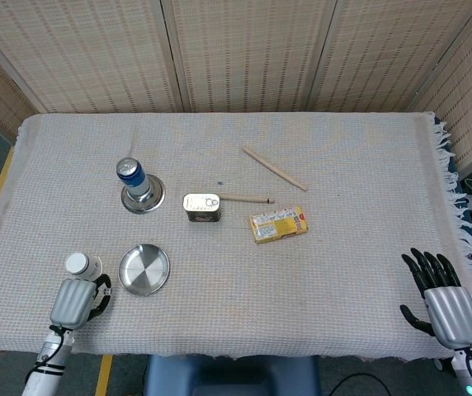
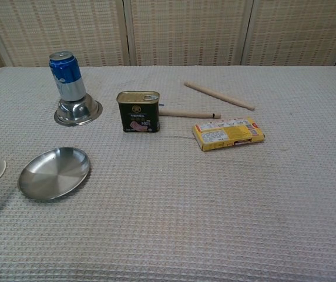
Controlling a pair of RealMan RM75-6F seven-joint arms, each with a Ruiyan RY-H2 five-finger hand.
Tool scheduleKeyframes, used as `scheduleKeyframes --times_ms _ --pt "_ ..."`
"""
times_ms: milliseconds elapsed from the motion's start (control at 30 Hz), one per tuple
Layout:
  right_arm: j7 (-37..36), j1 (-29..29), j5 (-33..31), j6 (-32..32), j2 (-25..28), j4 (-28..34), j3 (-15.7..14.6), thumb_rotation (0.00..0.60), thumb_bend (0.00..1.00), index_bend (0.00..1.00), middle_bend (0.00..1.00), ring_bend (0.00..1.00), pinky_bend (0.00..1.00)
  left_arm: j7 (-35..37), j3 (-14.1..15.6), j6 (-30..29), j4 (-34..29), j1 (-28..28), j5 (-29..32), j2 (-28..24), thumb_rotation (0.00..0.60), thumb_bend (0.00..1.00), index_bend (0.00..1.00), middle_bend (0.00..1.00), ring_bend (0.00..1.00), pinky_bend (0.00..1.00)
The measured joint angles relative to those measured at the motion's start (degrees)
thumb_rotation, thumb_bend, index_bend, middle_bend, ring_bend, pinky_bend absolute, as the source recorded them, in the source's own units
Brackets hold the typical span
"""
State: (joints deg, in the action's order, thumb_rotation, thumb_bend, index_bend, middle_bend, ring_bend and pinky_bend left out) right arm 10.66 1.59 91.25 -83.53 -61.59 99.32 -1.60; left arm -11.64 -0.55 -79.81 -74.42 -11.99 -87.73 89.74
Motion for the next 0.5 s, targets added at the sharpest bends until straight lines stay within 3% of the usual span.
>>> scheduleKeyframes --times_ms 500 --pt "-0.72 -0.26 0.49 -0.6 0.4 0.09 -0.17 0.558 0.17 0.0 0.0 0.0 0.0 -6.14 -3.57 4.6 -4.34 -4.9 1.83 0.21 0.6 0.4 0.57 1.0 1.0 1.0"
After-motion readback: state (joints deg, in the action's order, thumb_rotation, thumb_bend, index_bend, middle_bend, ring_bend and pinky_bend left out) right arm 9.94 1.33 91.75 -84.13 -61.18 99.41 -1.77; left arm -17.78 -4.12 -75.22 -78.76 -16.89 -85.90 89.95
